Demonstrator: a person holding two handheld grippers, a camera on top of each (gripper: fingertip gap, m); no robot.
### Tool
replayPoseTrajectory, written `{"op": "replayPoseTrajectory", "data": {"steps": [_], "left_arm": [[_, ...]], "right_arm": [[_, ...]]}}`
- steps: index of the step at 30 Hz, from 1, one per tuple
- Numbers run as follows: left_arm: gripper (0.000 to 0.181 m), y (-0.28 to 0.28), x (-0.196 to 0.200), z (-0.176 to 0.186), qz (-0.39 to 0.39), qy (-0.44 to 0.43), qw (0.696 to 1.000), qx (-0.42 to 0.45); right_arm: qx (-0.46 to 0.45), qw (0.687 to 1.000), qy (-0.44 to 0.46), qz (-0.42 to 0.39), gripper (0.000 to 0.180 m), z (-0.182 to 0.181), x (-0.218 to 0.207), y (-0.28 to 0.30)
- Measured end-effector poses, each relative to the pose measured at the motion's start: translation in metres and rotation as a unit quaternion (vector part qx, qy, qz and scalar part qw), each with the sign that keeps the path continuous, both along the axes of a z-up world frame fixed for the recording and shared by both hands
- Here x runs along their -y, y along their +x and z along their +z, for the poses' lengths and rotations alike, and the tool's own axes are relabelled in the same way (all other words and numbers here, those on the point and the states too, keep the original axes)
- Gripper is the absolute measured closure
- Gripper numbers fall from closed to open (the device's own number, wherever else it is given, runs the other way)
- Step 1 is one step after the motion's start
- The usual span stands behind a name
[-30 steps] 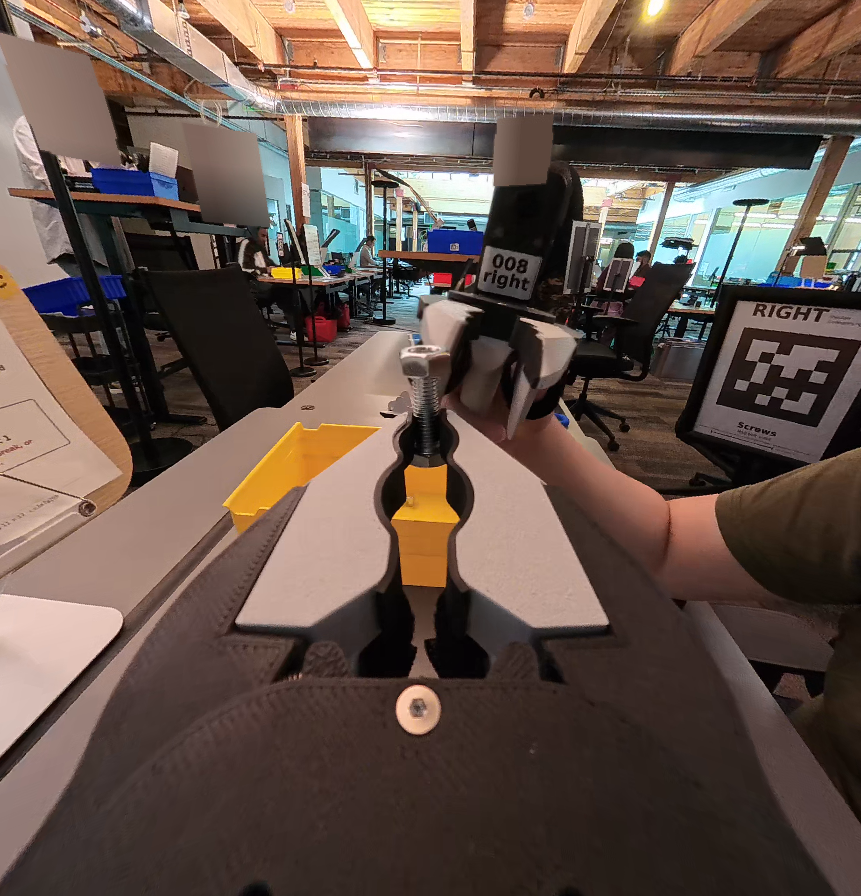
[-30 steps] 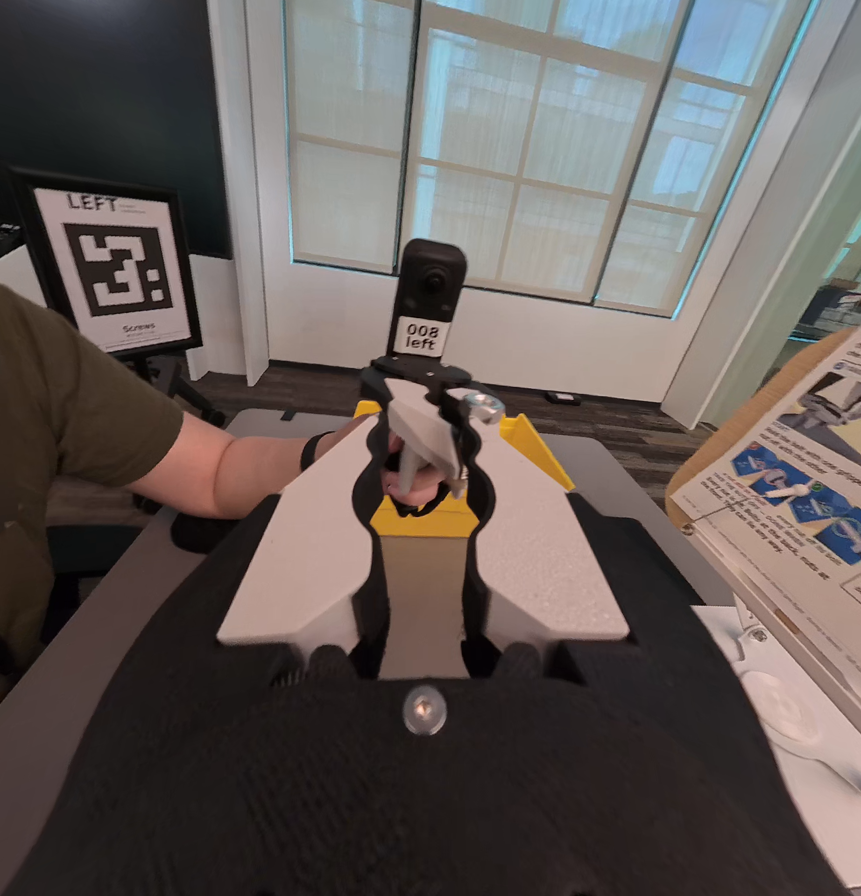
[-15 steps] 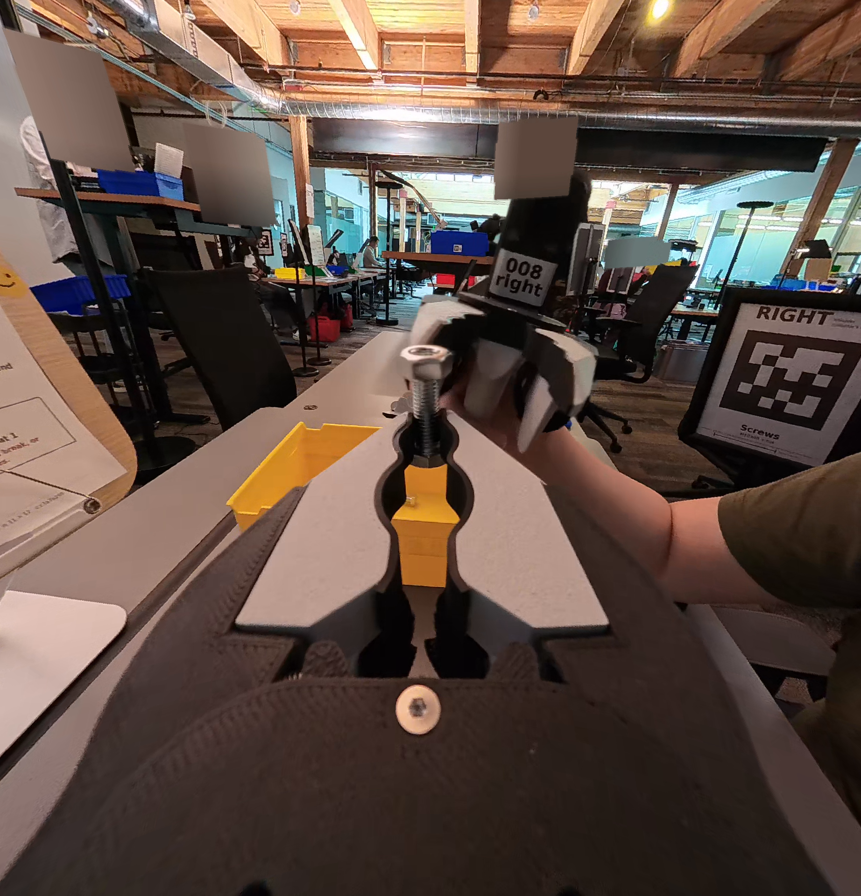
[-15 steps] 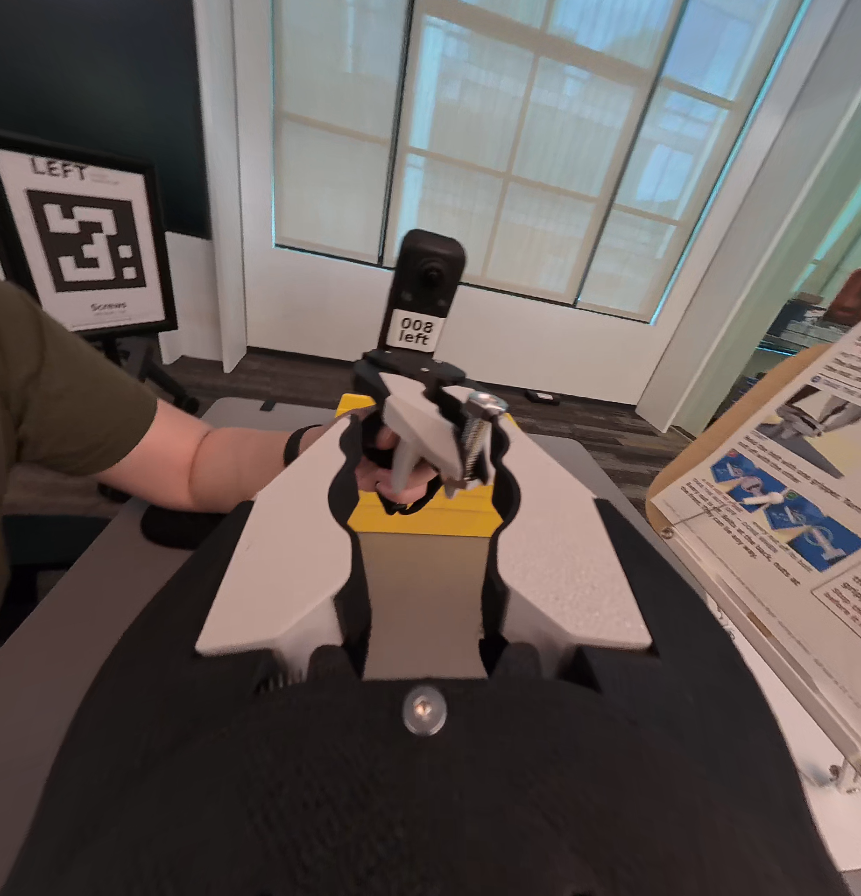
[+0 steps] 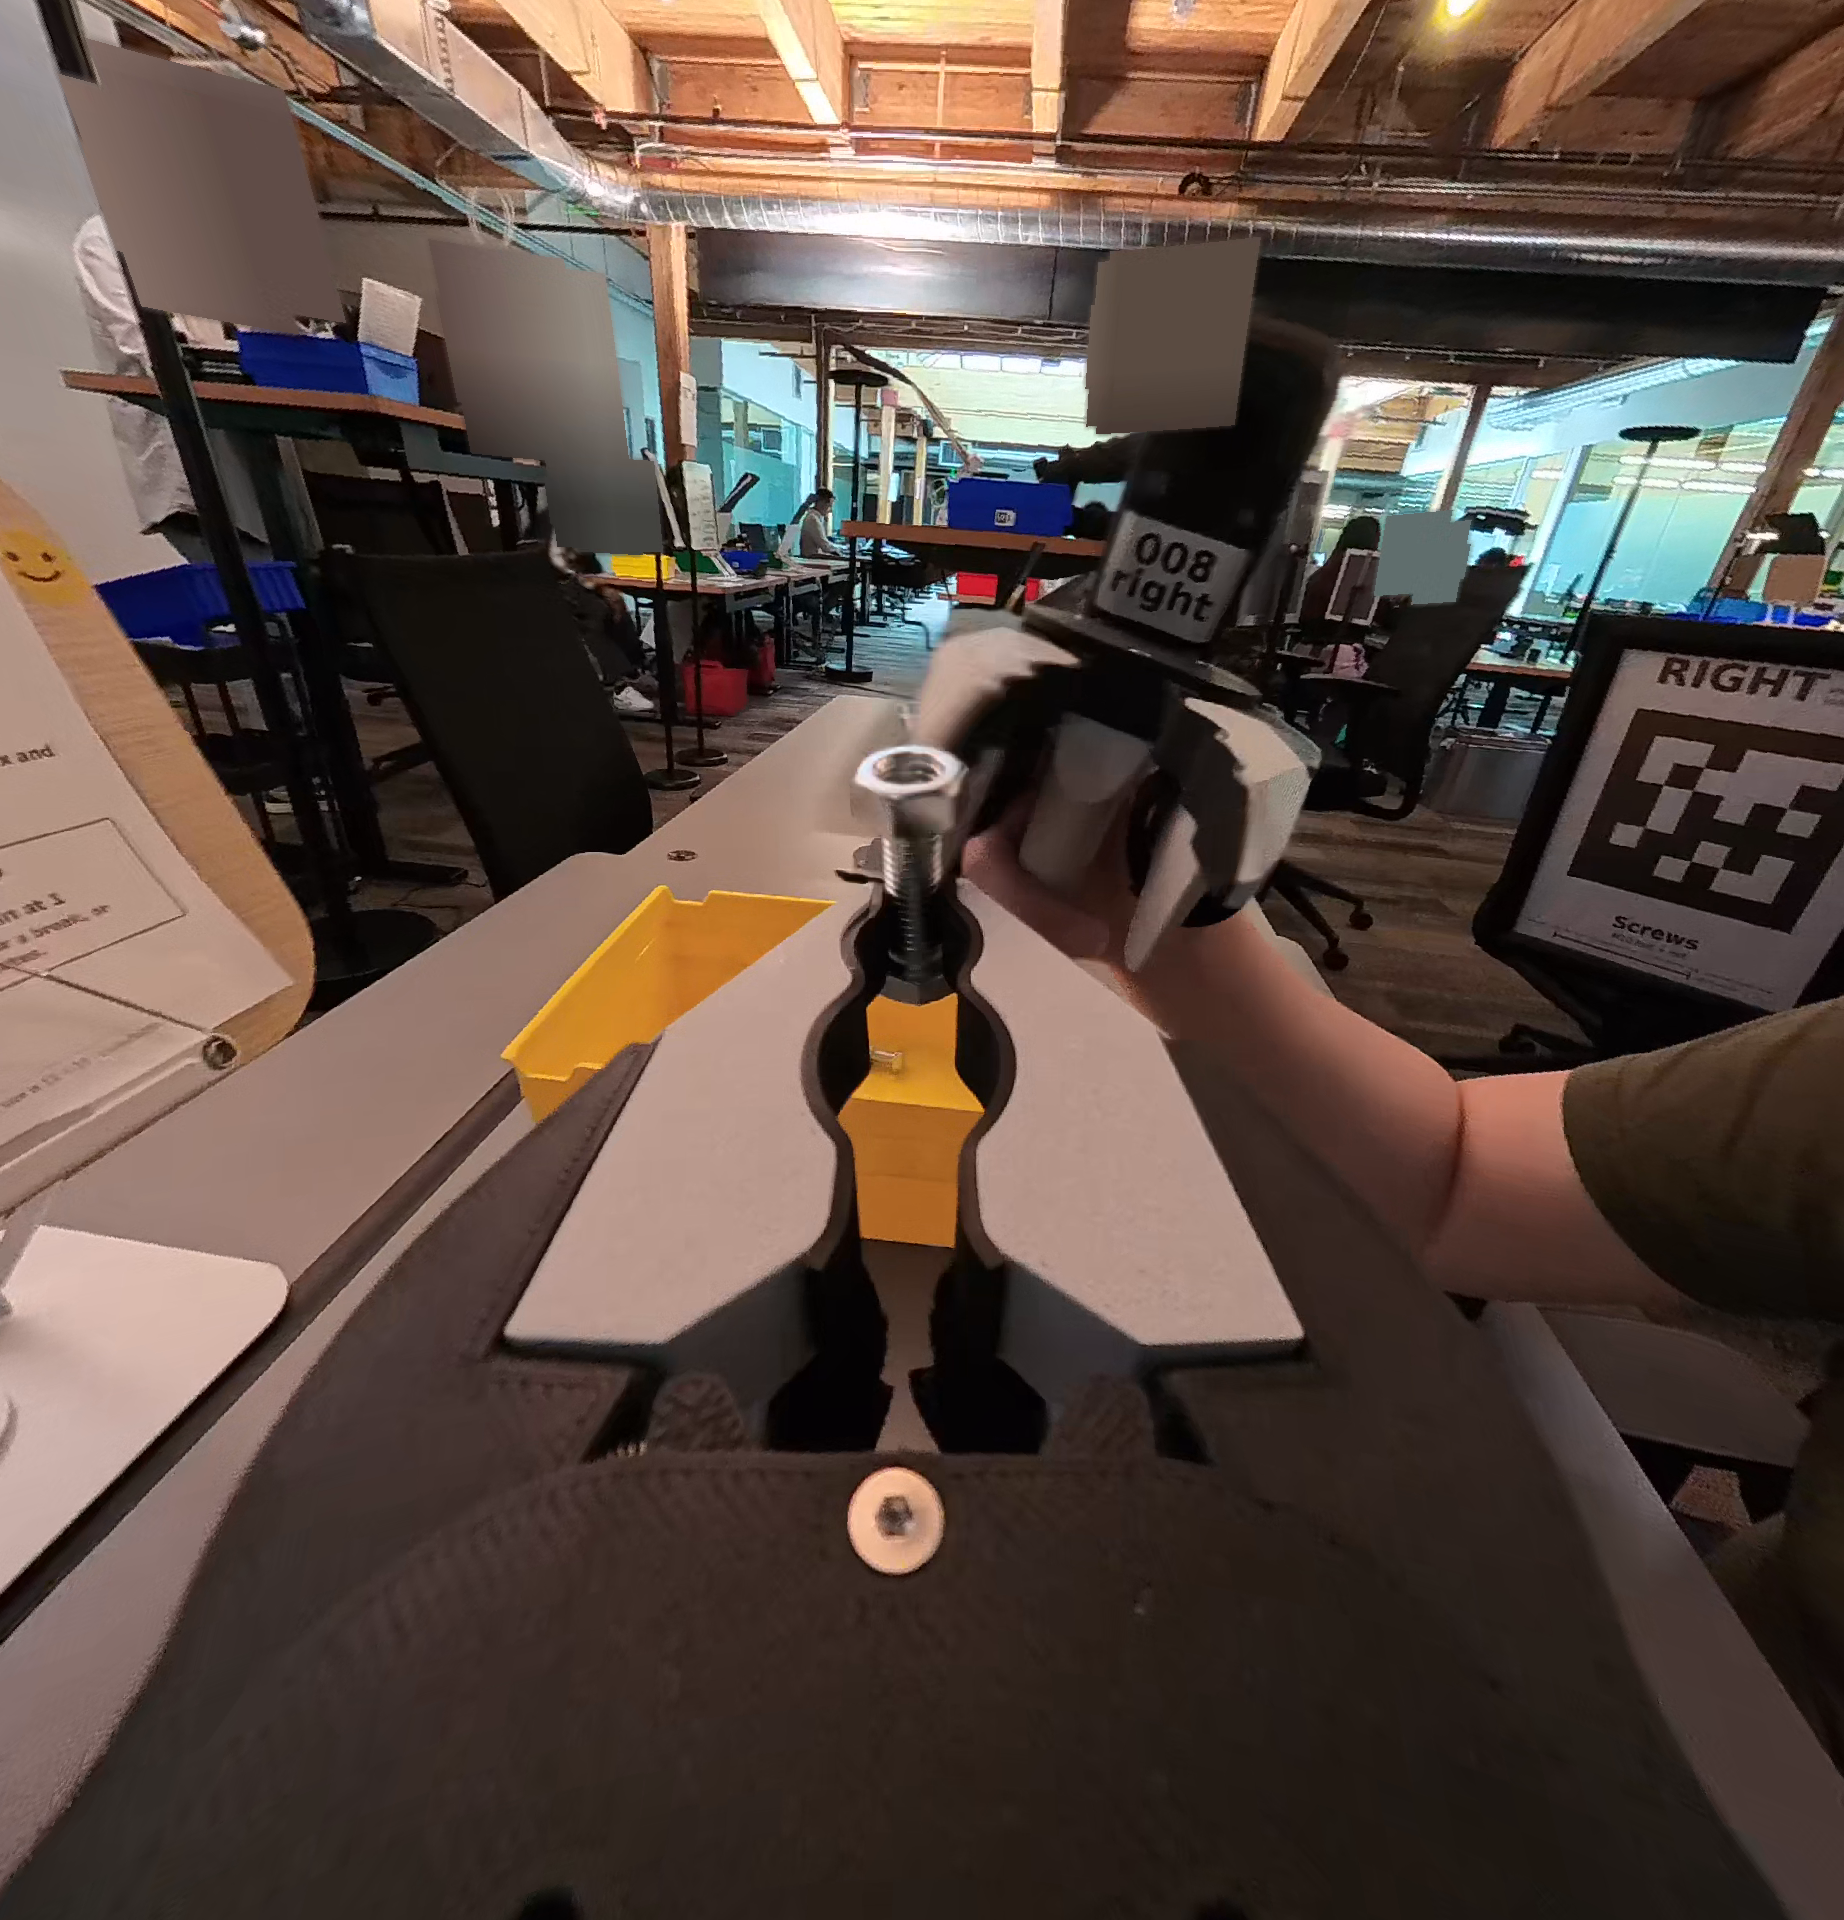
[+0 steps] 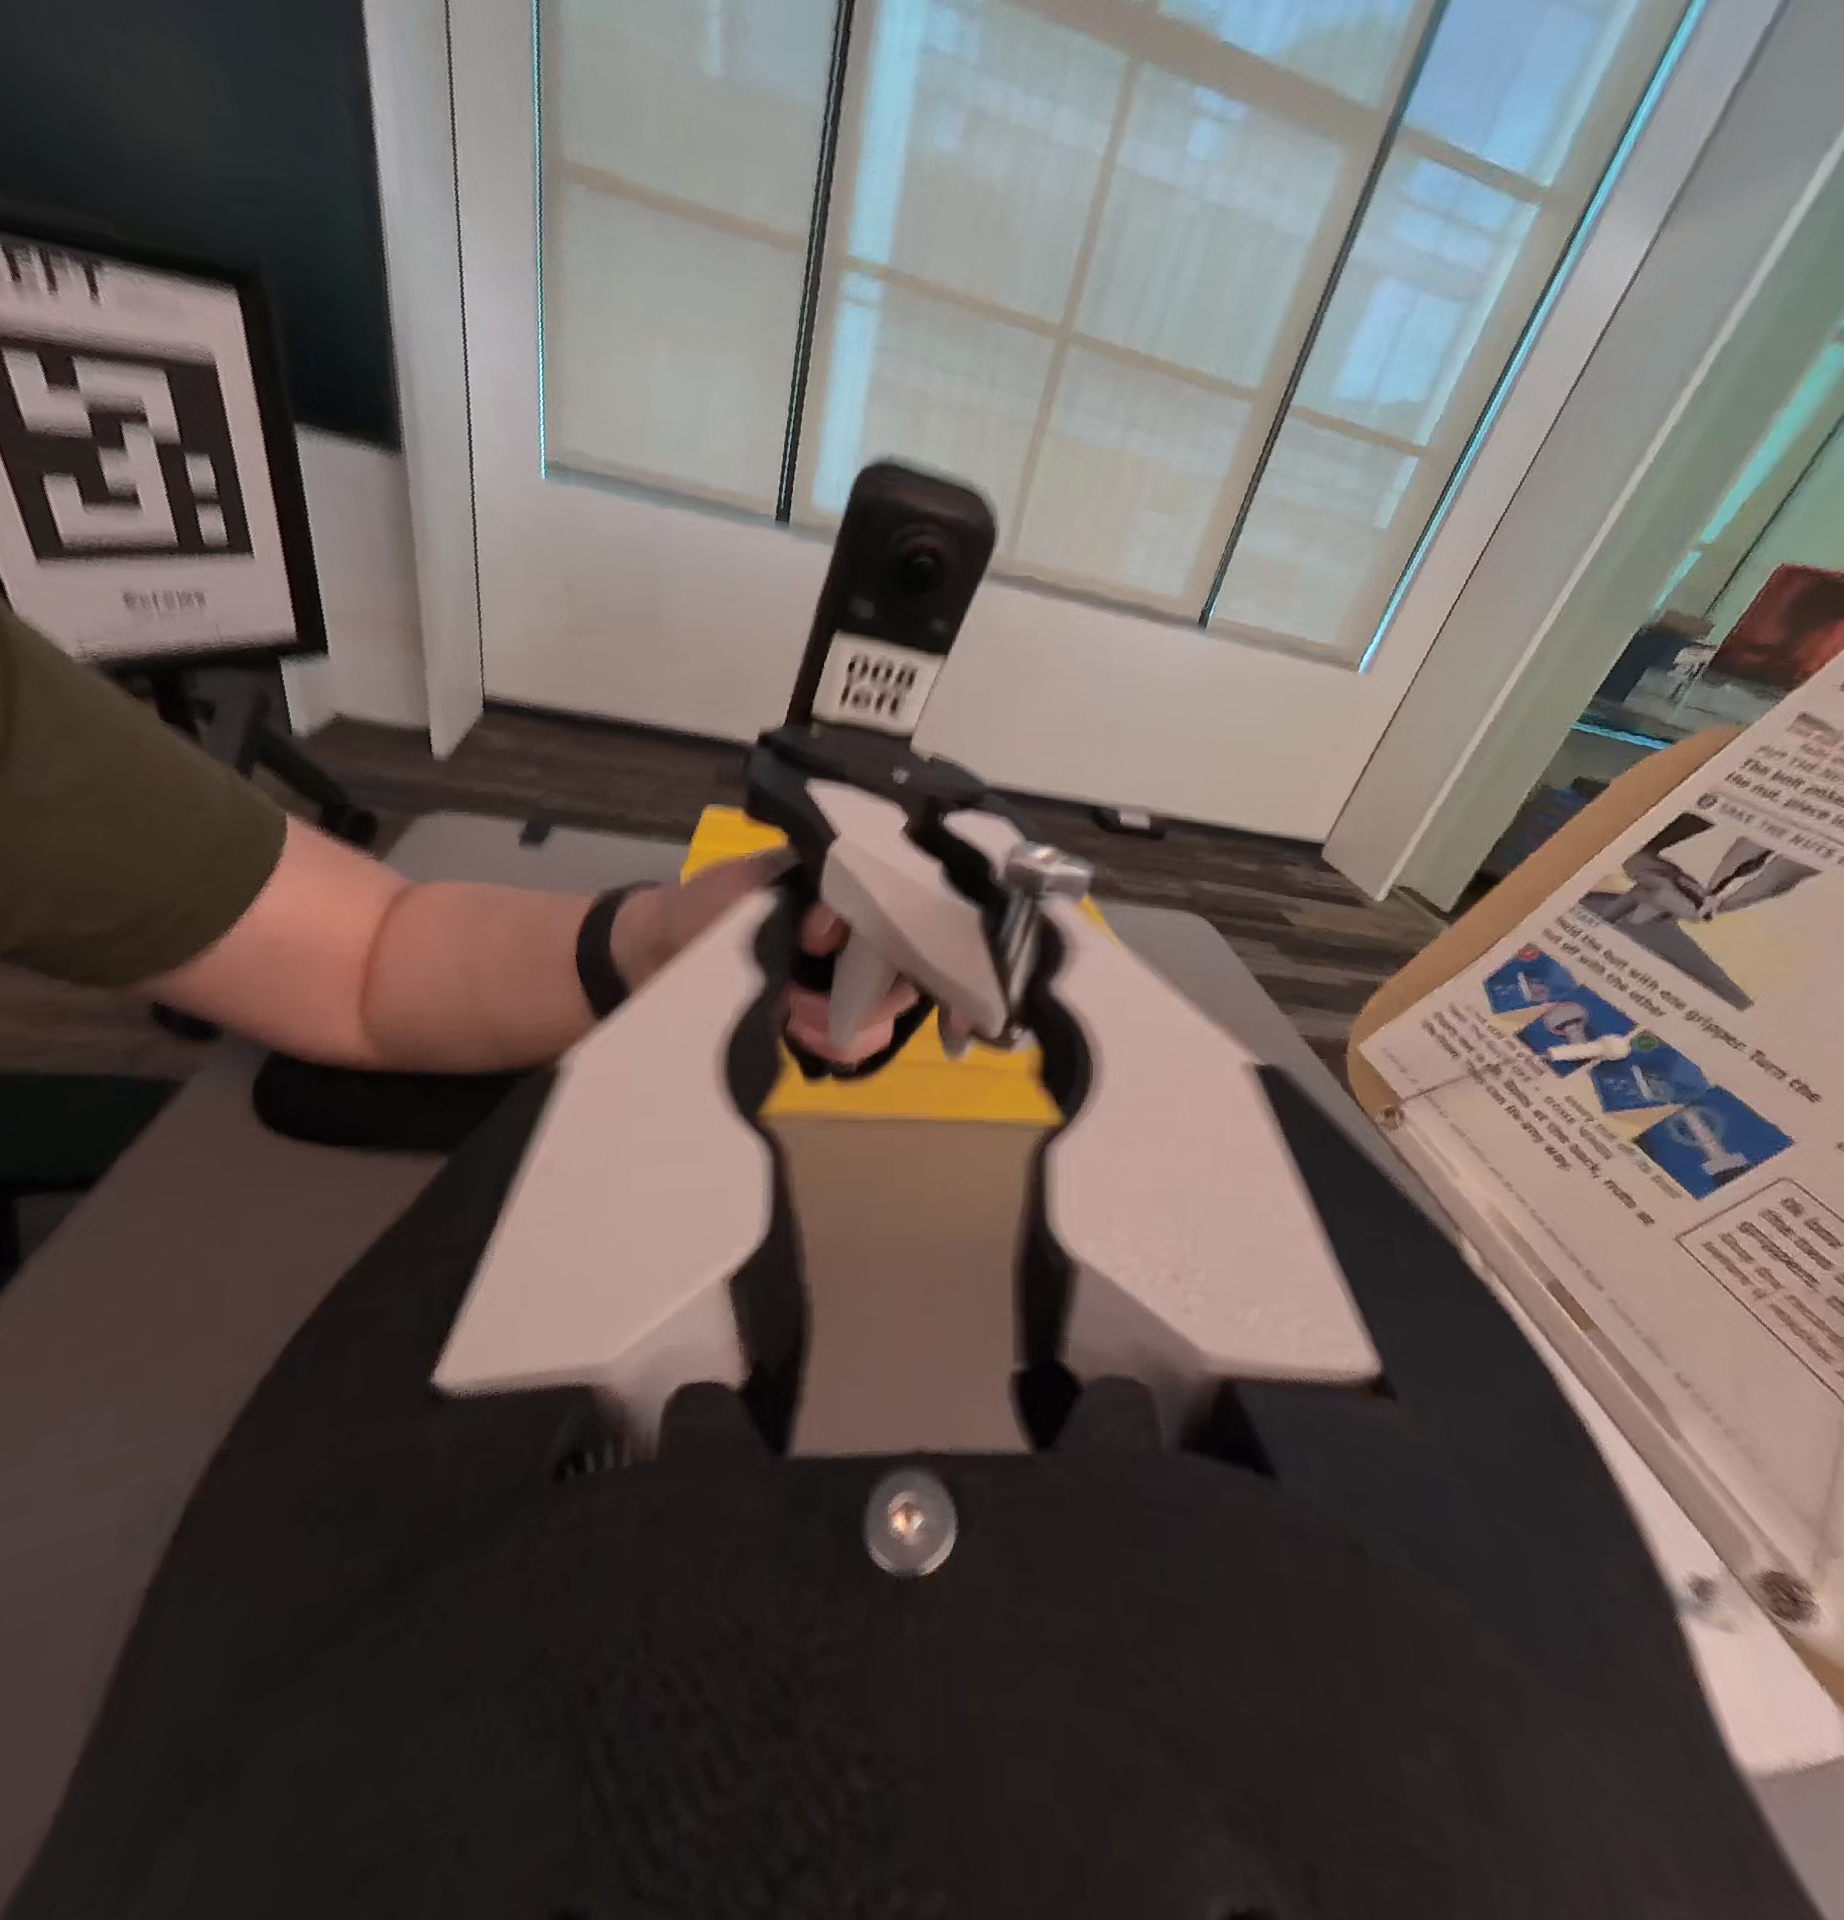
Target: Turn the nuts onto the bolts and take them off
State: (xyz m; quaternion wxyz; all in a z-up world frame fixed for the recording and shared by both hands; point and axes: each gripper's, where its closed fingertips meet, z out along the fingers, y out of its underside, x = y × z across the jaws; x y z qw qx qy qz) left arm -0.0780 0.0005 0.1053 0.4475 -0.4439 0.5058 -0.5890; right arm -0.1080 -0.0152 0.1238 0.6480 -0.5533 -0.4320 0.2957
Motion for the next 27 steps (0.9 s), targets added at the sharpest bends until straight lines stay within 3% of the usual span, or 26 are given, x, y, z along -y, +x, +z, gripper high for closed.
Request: {"op": "replayPoseTrajectory", "data": {"steps": [1, 3, 7, 12, 14, 17, 24, 27], "left_arm": [[0.173, 0.0, -0.003, 0.0, 0.007, -0.004, 1.0, -0.001], [0.173, 0.0, -0.004, 0.0, 0.005, -0.01, 1.0, 0.0], [0.173, 0.0, -0.003, -0.001, 0.005, -0.007, 1.0, -0.003], [0.173, 0.001, -0.003, -0.003, 0.01, 0.0, 1.0, -0.008], [0.173, 0.001, -0.006, -0.003, 0.017, -0.003, 1.0, -0.011], [0.173, 0.001, -0.008, -0.004, 0.021, -0.005, 1.0, -0.014], [0.173, 0.004, -0.012, -0.009, 0.039, 0.004, 0.999, -0.028], [0.173, 0.002, -0.019, -0.009, 0.048, -0.01, 0.998, -0.028]], "right_arm": [[0.011, 1.0, -0.004, -0.003, 0.145, -0.003, 0.0, 0.001], [0.005, 1.0, -0.009, -0.01, 0.145, -0.002, -0.003, 0.004], [-0.031, 0.999, -0.013, -0.023, 0.126, 0.004, -0.011, 0.005], [0.016, 1.0, -0.002, -0.012, 0.117, -0.006, -0.005, -0.004], [0.029, 1.0, 0.007, -0.007, 0.134, -0.006, 0.0, -0.002], [0.001, 1.0, 0.002, -0.025, 0.135, 0.002, -0.005, 0.004], [0.021, 0.999, -0.036, -0.035, 0.115, -0.01, -0.014, -0.003], [0.036, 0.999, -0.02, -0.007, 0.136, -0.007, 0.001, -0.003]]}}
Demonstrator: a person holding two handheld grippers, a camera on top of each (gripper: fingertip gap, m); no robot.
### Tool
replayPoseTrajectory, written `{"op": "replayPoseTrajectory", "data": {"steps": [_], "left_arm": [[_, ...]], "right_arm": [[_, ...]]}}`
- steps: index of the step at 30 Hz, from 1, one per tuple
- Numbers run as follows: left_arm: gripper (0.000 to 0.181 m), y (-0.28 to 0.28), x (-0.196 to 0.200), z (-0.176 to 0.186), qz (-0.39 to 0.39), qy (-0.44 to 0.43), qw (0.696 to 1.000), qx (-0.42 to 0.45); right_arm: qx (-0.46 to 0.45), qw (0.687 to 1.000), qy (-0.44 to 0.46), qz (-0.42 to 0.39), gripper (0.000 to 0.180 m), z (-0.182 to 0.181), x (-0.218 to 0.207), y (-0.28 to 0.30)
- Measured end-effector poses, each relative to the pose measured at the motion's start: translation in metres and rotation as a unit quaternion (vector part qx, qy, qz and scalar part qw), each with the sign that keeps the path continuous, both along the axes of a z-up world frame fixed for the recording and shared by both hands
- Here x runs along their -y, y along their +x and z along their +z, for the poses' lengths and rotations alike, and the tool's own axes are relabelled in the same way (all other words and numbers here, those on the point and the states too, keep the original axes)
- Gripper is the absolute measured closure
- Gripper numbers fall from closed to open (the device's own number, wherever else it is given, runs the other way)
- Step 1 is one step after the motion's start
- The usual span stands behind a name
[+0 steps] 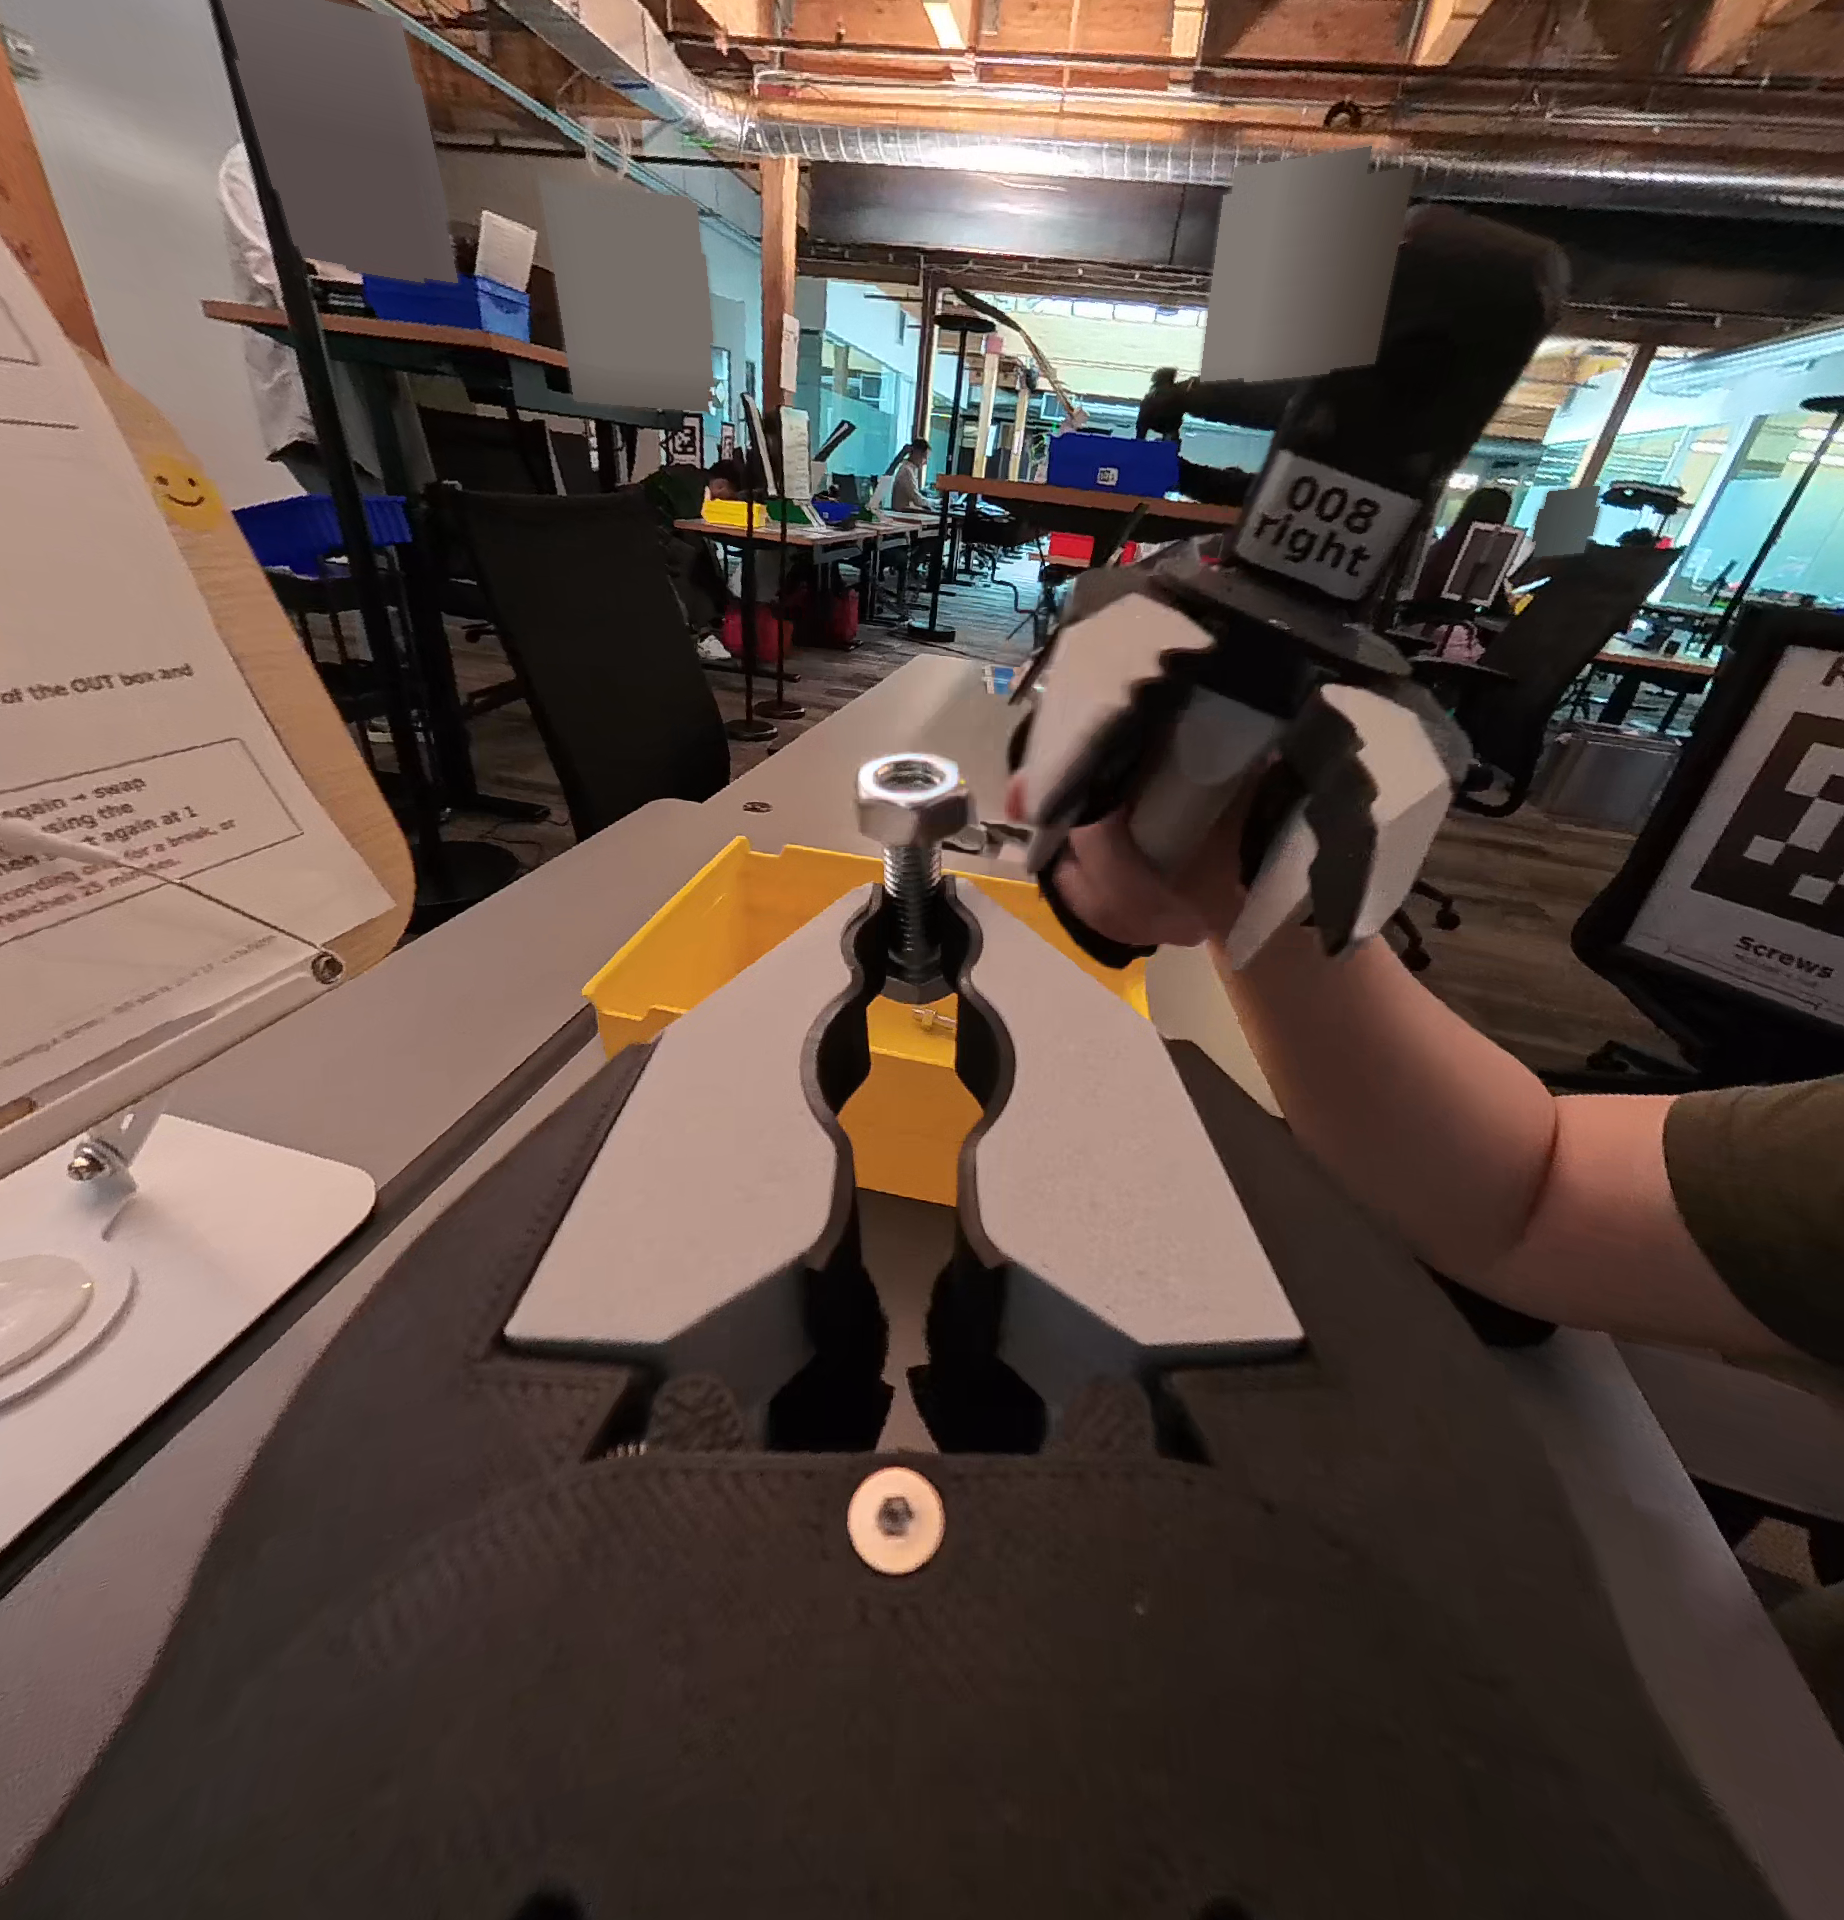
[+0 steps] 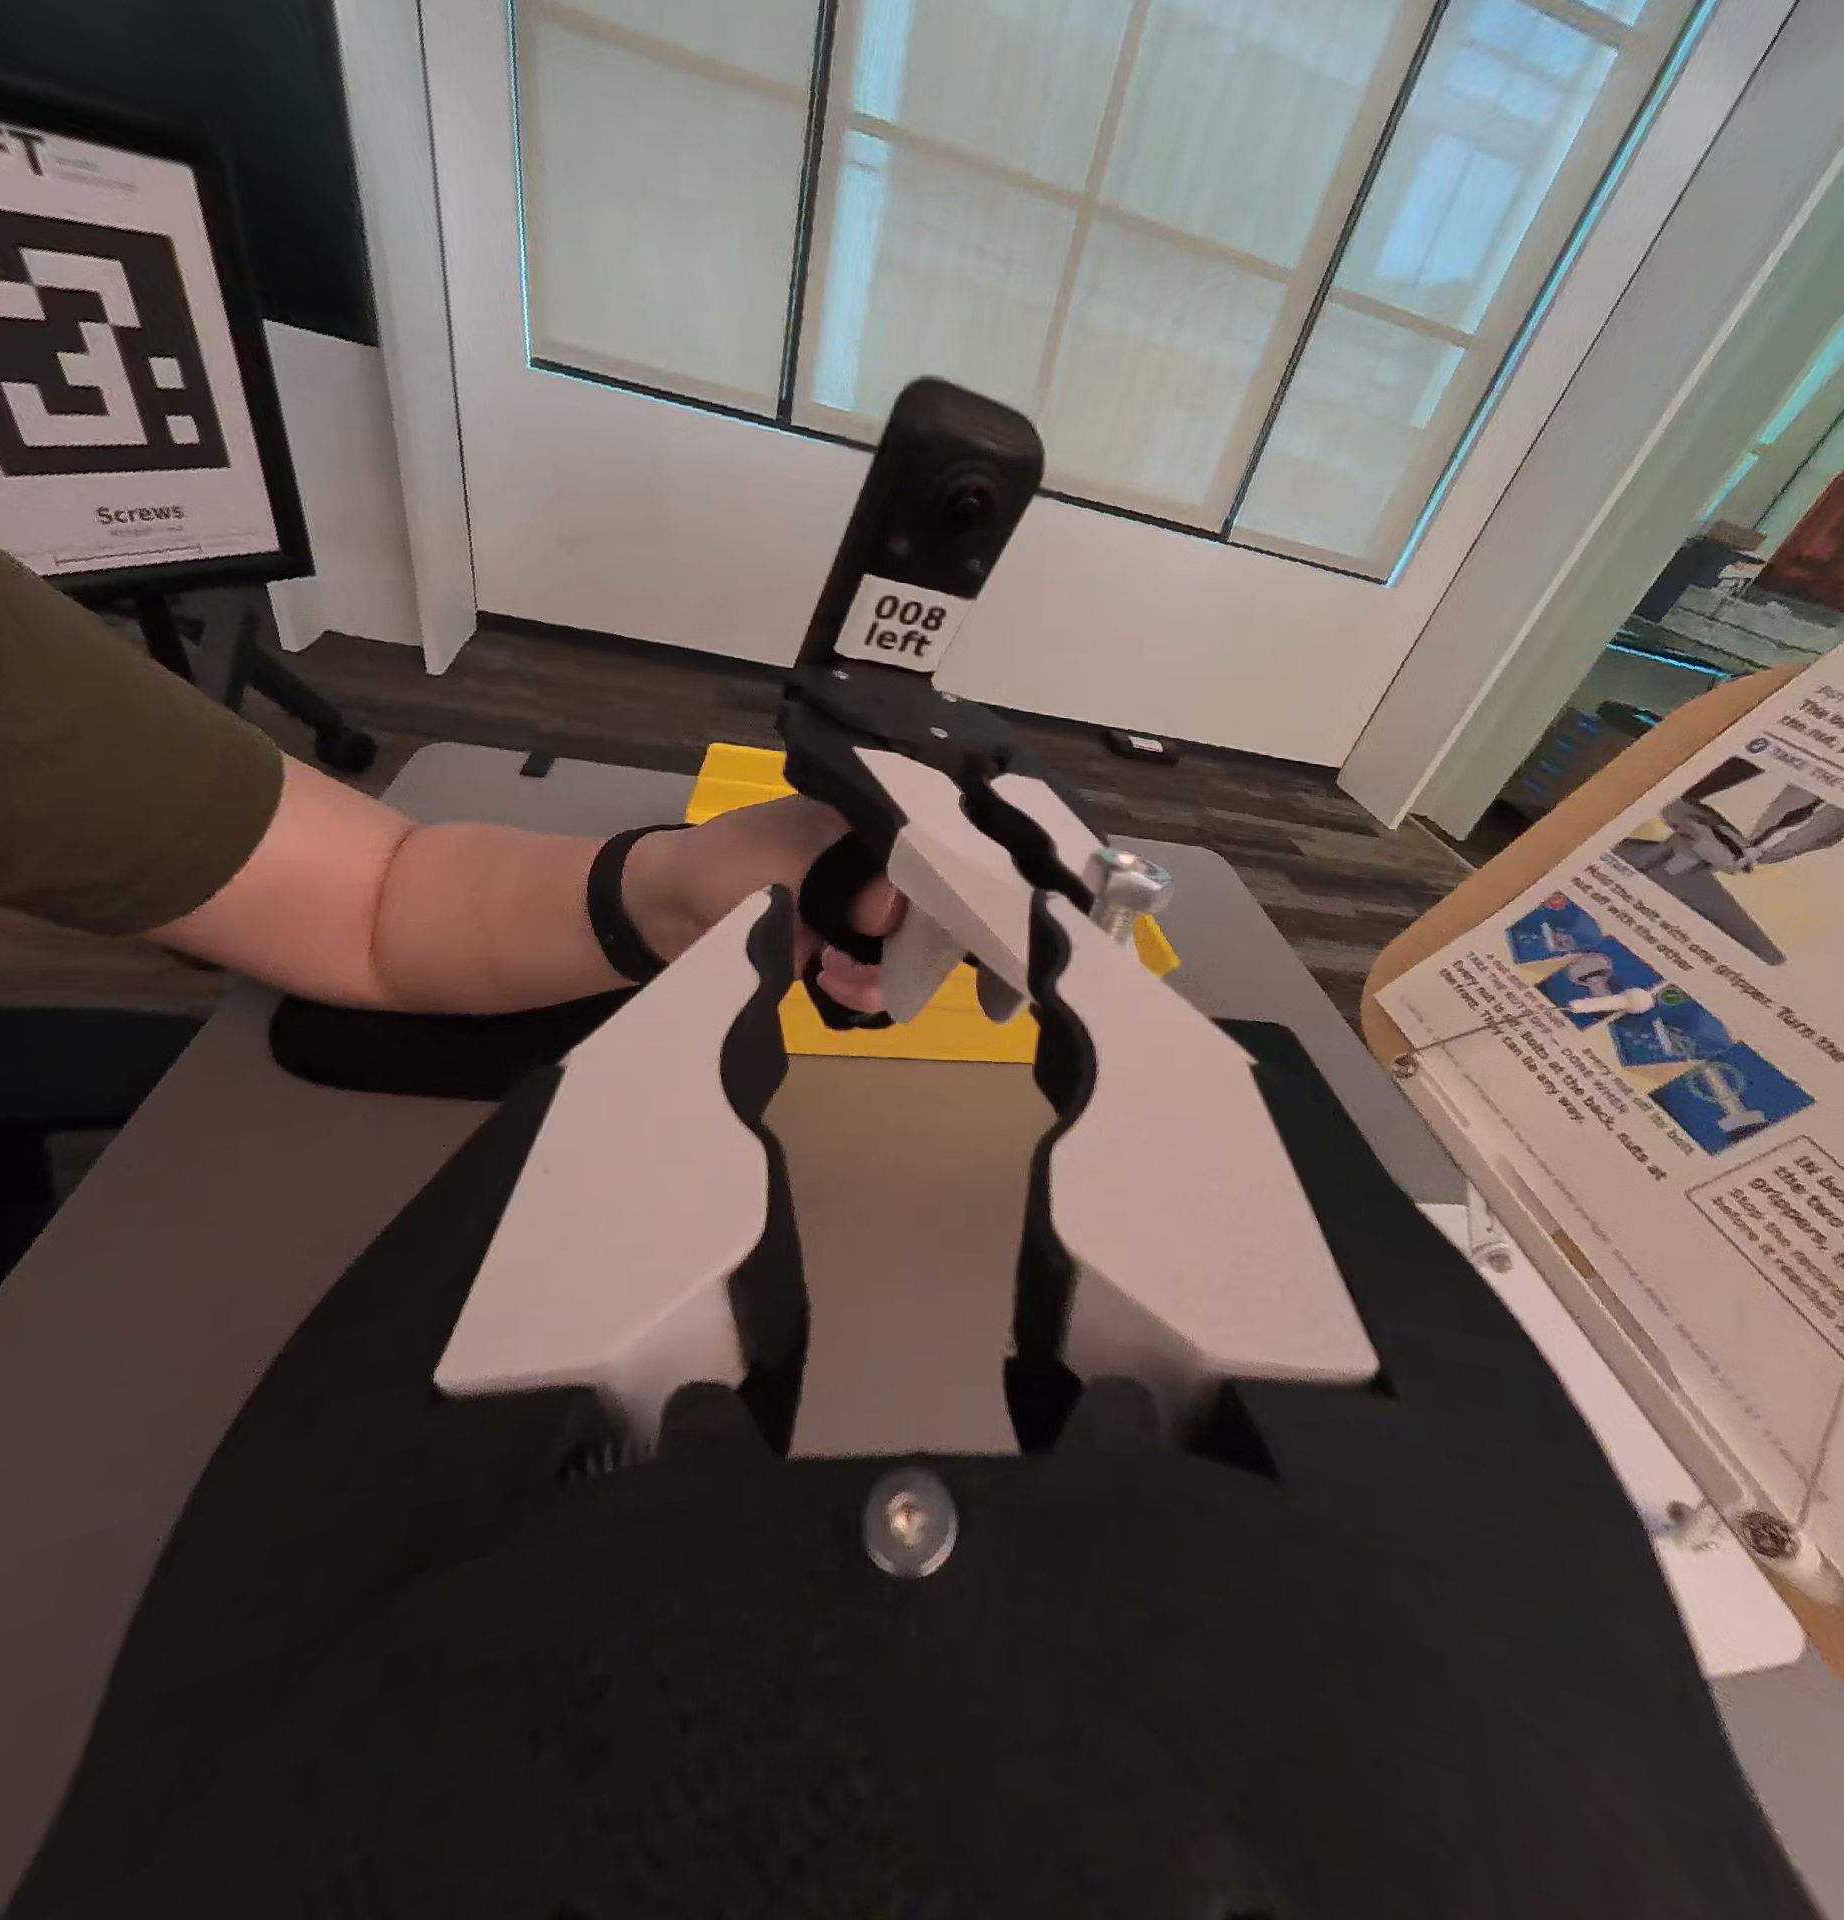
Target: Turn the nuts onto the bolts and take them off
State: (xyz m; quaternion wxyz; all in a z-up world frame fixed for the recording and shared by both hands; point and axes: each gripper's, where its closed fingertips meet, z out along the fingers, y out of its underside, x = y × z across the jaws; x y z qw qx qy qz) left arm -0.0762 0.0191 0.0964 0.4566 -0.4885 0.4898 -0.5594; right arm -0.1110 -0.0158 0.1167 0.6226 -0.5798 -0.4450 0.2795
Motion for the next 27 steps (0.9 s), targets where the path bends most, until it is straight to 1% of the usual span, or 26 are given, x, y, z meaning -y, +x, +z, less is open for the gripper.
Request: {"op": "replayPoseTrajectory", "data": {"steps": [1, 4, 7, 10, 13, 17, 20, 22, 24, 25, 26, 27], "left_arm": [[0.173, 0.0, -0.002, -0.001, 0.003, -0.004, 1.0, -0.001], [0.174, 0.001, -0.002, -0.002, 0.003, -0.003, 1.0, -0.006], [0.173, 0.004, 0.002, -0.006, 0.001, 0.009, 1.0, -0.014], [0.173, 0.005, 0.003, -0.007, 0.001, 0.01, 1.0, -0.016], [0.173, 0.003, -0.002, -0.006, 0.011, 0.008, 1.0, -0.014], [0.174, -0.001, -0.011, -0.004, 0.03, 0.0, 0.999, -0.011], [0.173, 0.001, -0.004, -0.002, 0.009, -0.008, 1.0, -0.004], [0.173, 0.005, 0.006, -0.005, -0.008, 0.001, 1.0, -0.009], [0.173, 0.01, 0.013, -0.009, -0.015, 0.012, 1.0, -0.017], [0.173, 0.011, 0.011, -0.01, -0.008, 0.014, 1.0, -0.018], [0.173, 0.01, 0.006, -0.01, 0.009, 0.014, 1.0, -0.017], [0.173, 0.008, -0.002, -0.01, 0.026, 0.013, 0.999, -0.015]], "right_arm": [[-0.005, 1.0, 0.002, -0.014, 0.133, 0.003, -0.003, 0.003], [-0.037, 0.995, 0.002, -0.089, 0.123, 0.01, -0.027, 0.015], [-0.043, 0.996, -0.01, -0.075, 0.107, 0.002, -0.031, 0.001], [-0.028, 0.998, -0.035, -0.048, 0.097, -0.008, -0.029, -0.014], [-0.005, 0.998, -0.036, -0.051, 0.086, -0.01, -0.02, -0.017], [0.013, 0.998, -0.043, -0.053, 0.085, -0.006, -0.007, -0.013], [-0.013, 0.995, -0.039, -0.086, 0.084, -0.002, -0.02, -0.009], [-0.032, 0.996, -0.032, -0.076, 0.076, -0.002, -0.025, -0.017], [-0.021, 0.997, -0.048, -0.052, 0.076, -0.012, -0.025, -0.028], [-0.006, 0.997, -0.06, -0.051, 0.074, -0.018, -0.024, -0.031], [0.005, 0.996, -0.06, -0.064, 0.069, -0.02, -0.025, -0.029], [0.018, 0.996, -0.054, -0.074, 0.074, -0.02, -0.025, -0.024]]}}
